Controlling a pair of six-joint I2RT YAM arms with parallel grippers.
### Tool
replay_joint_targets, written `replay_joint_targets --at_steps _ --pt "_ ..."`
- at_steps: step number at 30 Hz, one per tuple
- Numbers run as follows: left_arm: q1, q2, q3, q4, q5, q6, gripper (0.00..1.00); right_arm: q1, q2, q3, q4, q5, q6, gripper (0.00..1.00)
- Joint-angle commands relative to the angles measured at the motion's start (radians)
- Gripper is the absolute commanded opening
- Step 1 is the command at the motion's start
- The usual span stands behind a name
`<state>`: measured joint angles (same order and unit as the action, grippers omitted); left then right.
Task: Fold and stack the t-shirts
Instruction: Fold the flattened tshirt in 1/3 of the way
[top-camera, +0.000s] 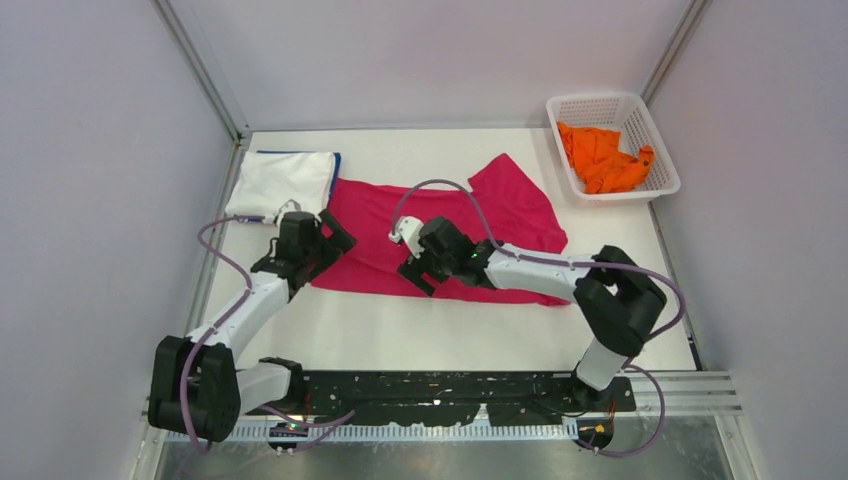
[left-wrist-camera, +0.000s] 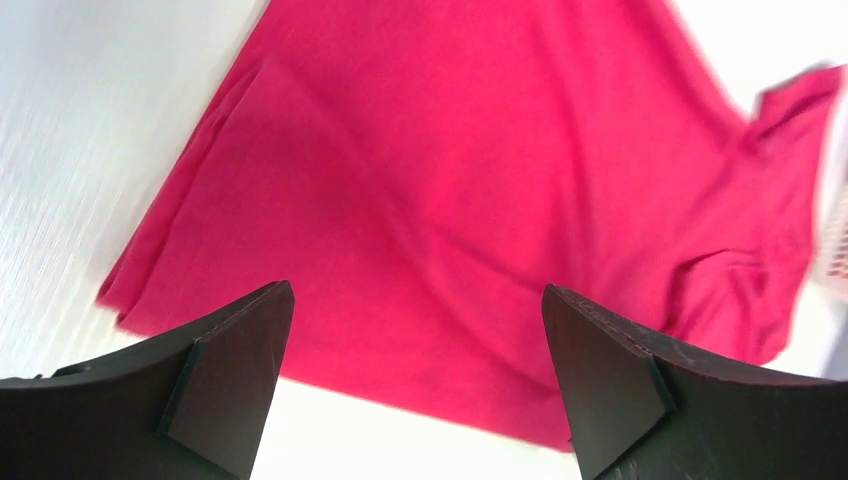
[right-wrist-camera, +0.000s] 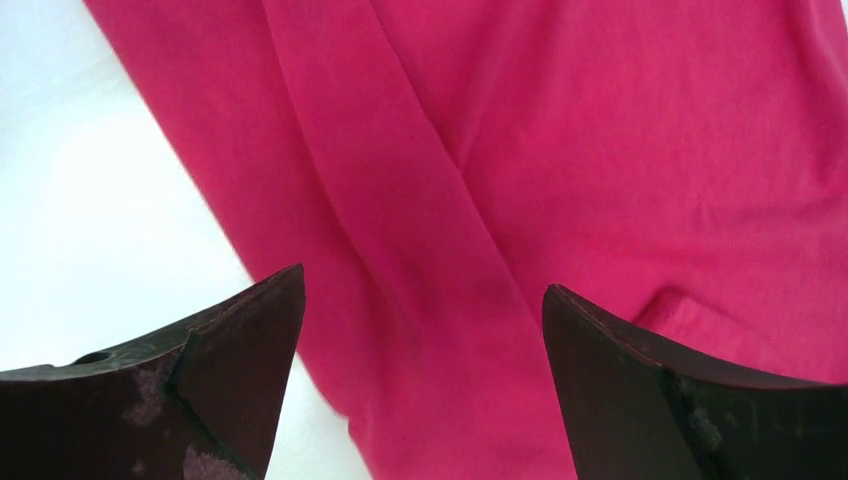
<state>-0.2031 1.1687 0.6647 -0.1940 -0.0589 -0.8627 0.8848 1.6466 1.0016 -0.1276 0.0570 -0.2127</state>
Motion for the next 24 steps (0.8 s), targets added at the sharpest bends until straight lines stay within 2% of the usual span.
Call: replay_joint_targets --at_steps 1,11,19,24 --pt "-0.004 -0.018 -0.097 0.135 0.018 -0.009 1.0 0.034 0.102 0.117 0.019 0.122 -0.115 0.95" --pt "0.027 0.071 -0.158 0.253 0.027 -0.006 1.0 0.03 0.234 0.205 0.034 0.215 -0.147 0.95" --pt "0.069 0.113 -0.158 0.24 0.039 0.001 1.0 -0.047 0.262 0.277 0.051 0.201 -0.059 0.95" --pt "0.075 0.115 -0.146 0.212 0.041 0.01 1.0 -0.092 0.295 0.314 0.031 0.248 -0.006 0.95"
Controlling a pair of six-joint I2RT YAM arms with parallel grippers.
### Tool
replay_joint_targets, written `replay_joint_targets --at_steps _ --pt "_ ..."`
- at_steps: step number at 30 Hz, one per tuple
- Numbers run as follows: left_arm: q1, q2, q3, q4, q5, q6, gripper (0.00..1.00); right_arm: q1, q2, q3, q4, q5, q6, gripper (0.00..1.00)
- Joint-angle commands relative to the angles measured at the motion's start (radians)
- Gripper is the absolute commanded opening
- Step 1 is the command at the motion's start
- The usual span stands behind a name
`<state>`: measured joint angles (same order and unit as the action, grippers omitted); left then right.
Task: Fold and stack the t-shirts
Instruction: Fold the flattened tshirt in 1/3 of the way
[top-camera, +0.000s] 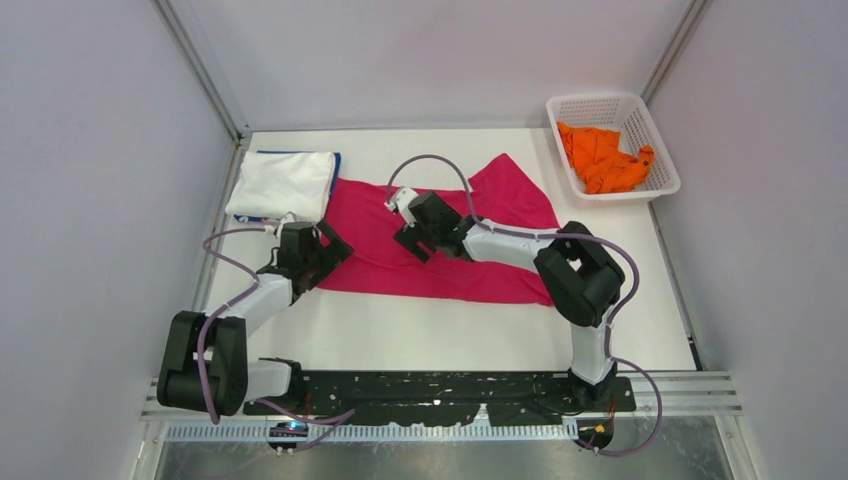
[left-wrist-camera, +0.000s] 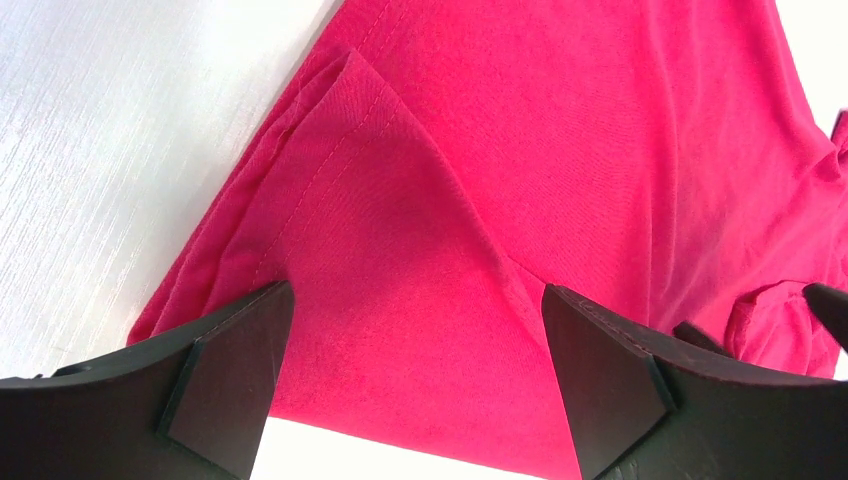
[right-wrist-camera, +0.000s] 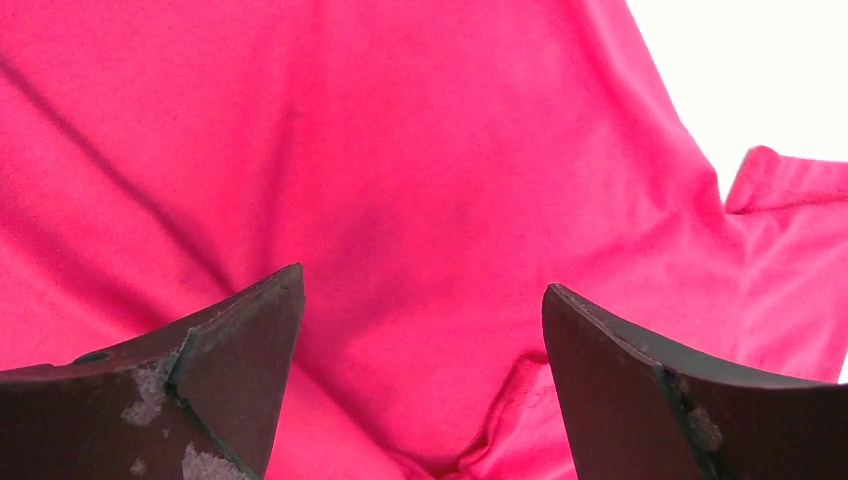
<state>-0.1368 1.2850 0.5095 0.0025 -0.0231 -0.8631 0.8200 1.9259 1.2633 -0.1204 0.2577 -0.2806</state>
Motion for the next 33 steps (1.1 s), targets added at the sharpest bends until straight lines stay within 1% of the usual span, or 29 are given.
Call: replay_joint_targets --at_steps 1,3,5,6,7,8,9,10,11,12,13,14,16,18,21,23,25,28,33 --pt "0.009 -0.006 0.013 0.009 0.006 0.011 1.0 -0.036 0.015 0.049 0.017 0.049 0.076 0.95" --pt "0.009 -0.02 0.018 0.002 0.017 0.017 1.0 -0.054 -0.009 0.033 0.013 0.049 0.113 0.95" --pt "0.009 -0.039 0.028 -0.012 0.018 0.027 1.0 -0.082 -0.091 -0.003 0.017 0.041 0.192 0.95" --pt "0.008 -0.049 0.034 -0.028 0.034 0.032 1.0 -0.094 -0.118 -0.02 0.017 0.026 0.27 0.95" --pt "0.008 -0.065 0.039 -0.038 0.053 0.036 1.0 -0.124 -0.182 -0.06 0.018 -0.001 0.311 0.95" --pt "0.008 -0.075 0.046 -0.052 0.062 0.041 1.0 -0.139 -0.216 -0.087 0.021 -0.02 0.396 0.95" --pt "0.007 -0.086 0.052 -0.062 0.068 0.044 1.0 -0.174 -0.291 -0.15 0.022 -0.061 0.434 0.95" --pt "0.004 -0.094 0.057 -0.072 0.075 0.047 1.0 -0.205 -0.33 -0.183 0.023 -0.086 0.501 0.95" --pt "0.001 -0.1 0.065 -0.082 0.082 0.053 1.0 -0.216 -0.413 -0.253 0.022 -0.13 0.524 0.95" --pt "-0.004 -0.104 0.071 -0.091 0.089 0.056 0.99 -0.225 -0.455 -0.315 0.008 -0.15 0.544 0.95" --pt "-0.008 -0.108 0.078 -0.099 0.096 0.059 1.0 -0.226 -0.532 -0.346 -0.005 -0.187 0.544 0.95" --pt "-0.015 -0.106 0.083 -0.102 0.1 0.061 1.0 -0.226 -0.57 -0.373 -0.034 -0.209 0.555 0.95" --pt "-0.026 -0.1 0.092 -0.099 0.112 0.058 1.0 -0.227 -0.689 -0.472 -0.092 -0.287 0.583 0.95" --pt "-0.035 -0.085 0.1 -0.091 0.125 0.055 1.0 -0.227 -0.747 -0.525 -0.164 -0.311 0.619 0.95" --pt "-0.039 -0.053 0.103 -0.072 0.148 0.045 1.0 -0.229 -0.783 -0.566 -0.26 -0.292 0.66 0.95" --pt "-0.04 -0.023 0.11 -0.061 0.162 0.038 1.0 -0.234 -0.791 -0.575 -0.339 -0.248 0.7 0.95" --pt "-0.039 0.004 0.121 -0.067 0.172 0.039 1.0 -0.266 -0.791 -0.587 -0.381 -0.223 0.726 0.95" --pt "-0.039 0.039 0.138 -0.072 0.18 0.041 1.0 -0.326 -0.771 -0.603 -0.38 -0.214 0.732 0.95" --pt "-0.038 0.057 0.153 -0.098 0.148 0.052 1.0 -0.448 -0.696 -0.587 -0.325 -0.19 0.678 0.95"
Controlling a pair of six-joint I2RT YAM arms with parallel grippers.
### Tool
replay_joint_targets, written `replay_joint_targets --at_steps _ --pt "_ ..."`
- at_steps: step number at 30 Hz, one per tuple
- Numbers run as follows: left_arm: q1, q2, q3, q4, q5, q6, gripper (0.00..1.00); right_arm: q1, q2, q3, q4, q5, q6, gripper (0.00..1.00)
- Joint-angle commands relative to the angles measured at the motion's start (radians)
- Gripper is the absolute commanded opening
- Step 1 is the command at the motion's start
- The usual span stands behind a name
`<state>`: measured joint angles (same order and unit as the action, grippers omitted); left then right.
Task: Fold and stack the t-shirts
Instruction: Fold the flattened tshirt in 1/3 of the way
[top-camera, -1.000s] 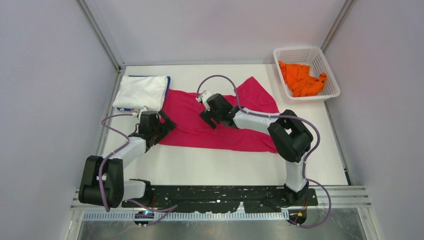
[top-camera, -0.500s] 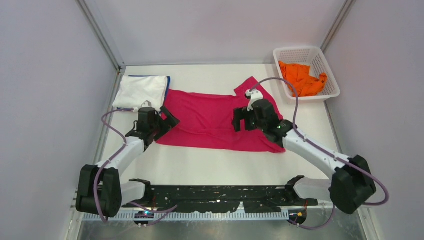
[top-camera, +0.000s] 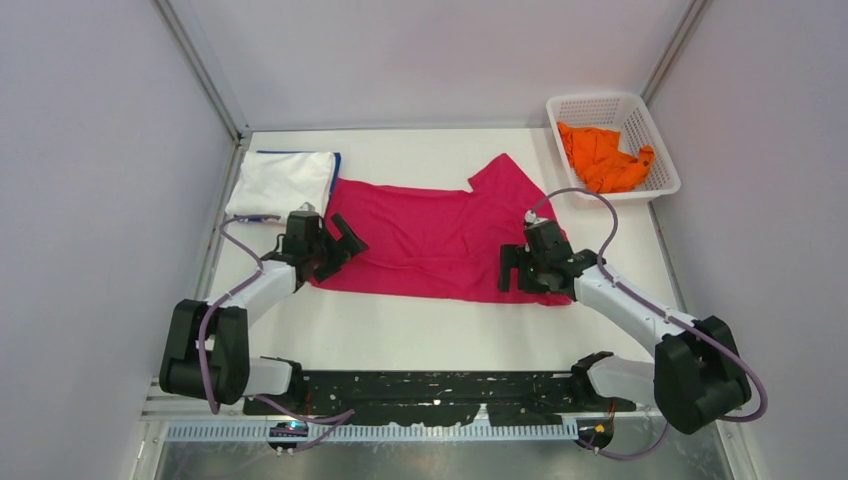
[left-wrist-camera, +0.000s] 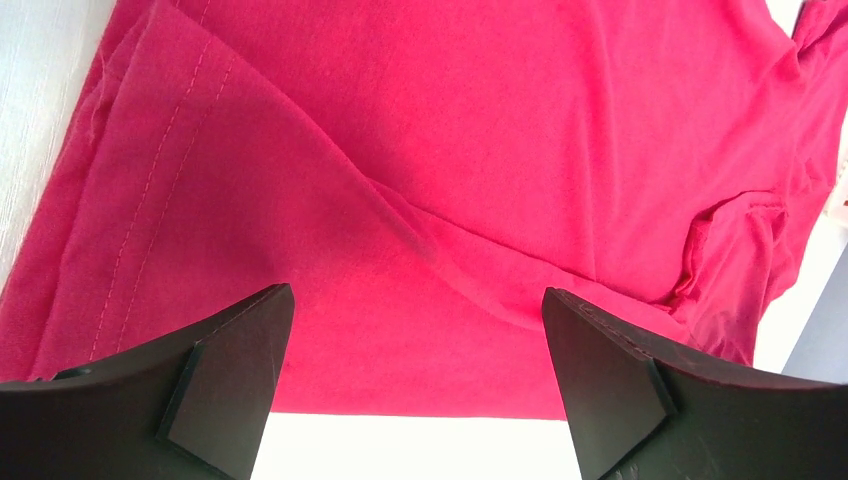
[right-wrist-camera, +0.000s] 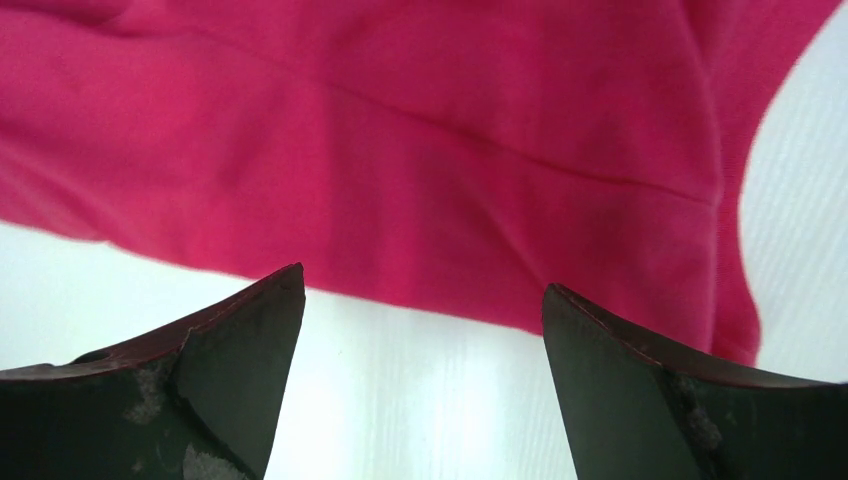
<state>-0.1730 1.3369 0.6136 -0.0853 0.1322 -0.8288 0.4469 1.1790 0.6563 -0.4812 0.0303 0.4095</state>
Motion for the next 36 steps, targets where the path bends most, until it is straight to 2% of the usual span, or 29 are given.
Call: replay_joint_targets --at_steps 1,9,12,16,22,27,30,33,36 --pt "-0.002 0.007 0.053 -0.022 -0.019 0.024 1.0 -0.091 0.066 0.025 0.042 0.033 -0.03 0.95" --pt "-0.002 0.02 0.095 -0.099 -0.083 0.056 1.0 -0.262 0.231 0.069 0.133 -0.003 -0.094 0.95" --pt "-0.002 0.033 0.109 -0.111 -0.083 0.061 1.0 -0.279 0.29 0.122 0.139 -0.05 -0.107 0.95" --pt "-0.002 0.046 0.12 -0.133 -0.104 0.071 1.0 -0.282 0.309 0.154 0.118 -0.002 -0.124 0.95" --pt "-0.002 0.056 0.142 -0.193 -0.111 0.088 1.0 -0.287 0.235 0.143 0.09 0.034 -0.15 0.95" --pt "-0.018 -0.003 0.213 -0.255 -0.104 0.097 1.0 -0.285 0.089 0.151 0.104 -0.082 -0.175 0.95" --pt "-0.07 -0.049 0.246 -0.271 -0.183 0.1 1.0 -0.264 0.01 0.144 0.154 -0.151 -0.178 0.95" --pt "-0.113 -0.002 0.323 -0.324 -0.201 0.126 1.0 -0.222 -0.038 0.108 0.237 -0.162 -0.159 0.95" --pt "-0.13 0.082 0.37 -0.325 -0.162 0.125 1.0 -0.143 0.028 0.122 0.311 -0.152 -0.151 0.95"
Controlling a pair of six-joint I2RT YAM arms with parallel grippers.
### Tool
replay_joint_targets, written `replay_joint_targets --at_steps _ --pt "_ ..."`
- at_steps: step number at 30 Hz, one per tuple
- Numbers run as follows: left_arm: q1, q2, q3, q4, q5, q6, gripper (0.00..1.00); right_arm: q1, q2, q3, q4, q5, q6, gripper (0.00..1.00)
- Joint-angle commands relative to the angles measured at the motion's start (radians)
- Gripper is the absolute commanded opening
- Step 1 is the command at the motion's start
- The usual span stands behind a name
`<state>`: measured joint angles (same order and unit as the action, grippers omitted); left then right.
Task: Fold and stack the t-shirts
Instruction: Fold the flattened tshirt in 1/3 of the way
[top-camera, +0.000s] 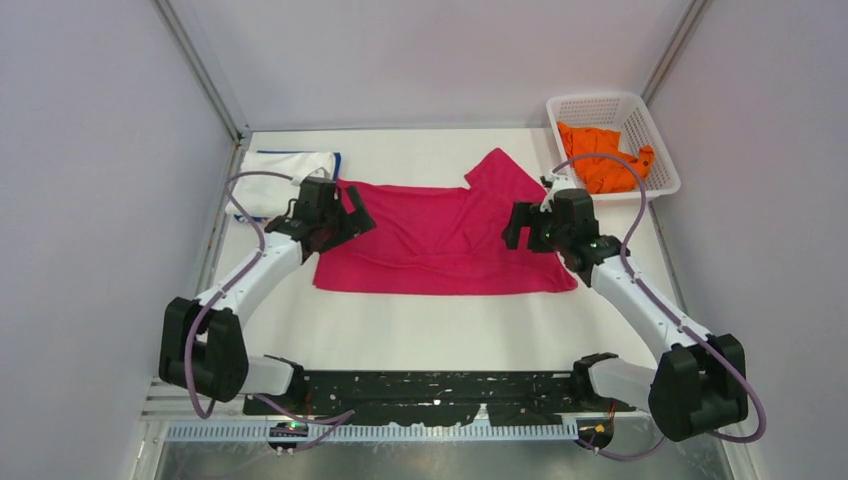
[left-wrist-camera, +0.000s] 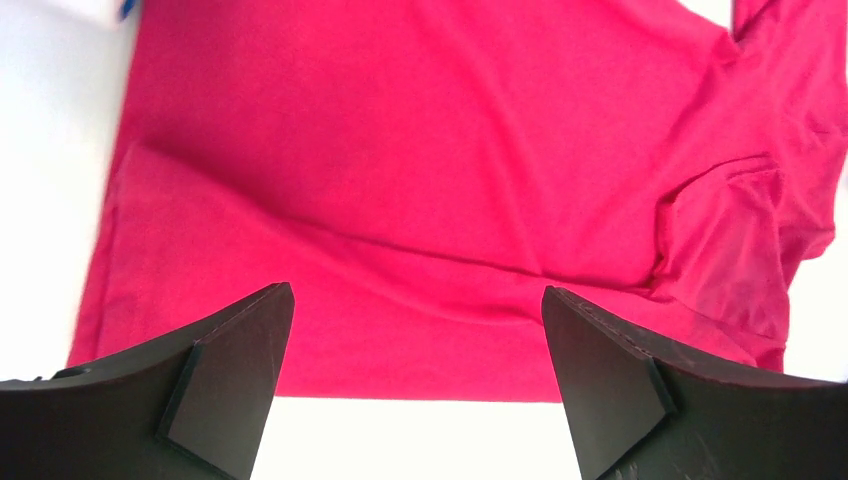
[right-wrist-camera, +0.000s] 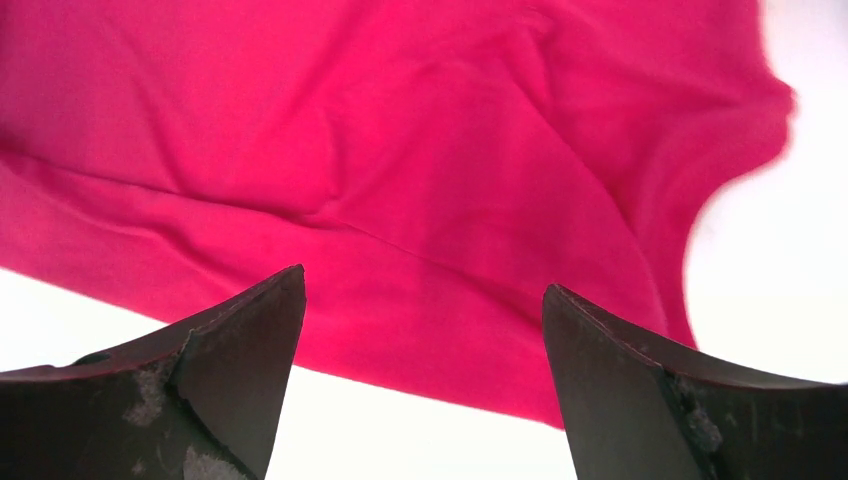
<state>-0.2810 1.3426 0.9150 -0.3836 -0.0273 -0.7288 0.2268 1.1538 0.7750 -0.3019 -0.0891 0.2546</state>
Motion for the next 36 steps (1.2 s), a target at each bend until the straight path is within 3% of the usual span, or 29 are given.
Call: replay_joint_targets --at_steps 1,9,14,19,29,36 --pt "-0.023 0.107 0.077 -0.015 0.016 0.019 1.0 0.109 0.076 0.02 0.143 -0.028 0.014 0.95" --pt "-0.026 0.282 0.079 -0.01 0.084 0.008 1.0 0.189 0.404 0.072 0.204 -0.027 0.142 0.95" --pt "-0.026 0.316 0.056 -0.017 0.087 0.004 0.99 0.189 0.445 0.0 0.2 -0.053 0.175 0.95" --pt "-0.036 0.288 -0.035 -0.053 0.116 -0.014 1.0 0.189 0.354 -0.11 0.141 -0.033 0.179 0.95" --pt "-0.129 0.009 -0.341 -0.067 0.104 -0.101 1.0 0.213 0.041 -0.336 -0.077 0.009 0.231 0.95" --pt "-0.215 -0.153 -0.439 -0.111 0.083 -0.183 1.0 0.302 -0.118 -0.328 -0.191 -0.005 0.295 0.95"
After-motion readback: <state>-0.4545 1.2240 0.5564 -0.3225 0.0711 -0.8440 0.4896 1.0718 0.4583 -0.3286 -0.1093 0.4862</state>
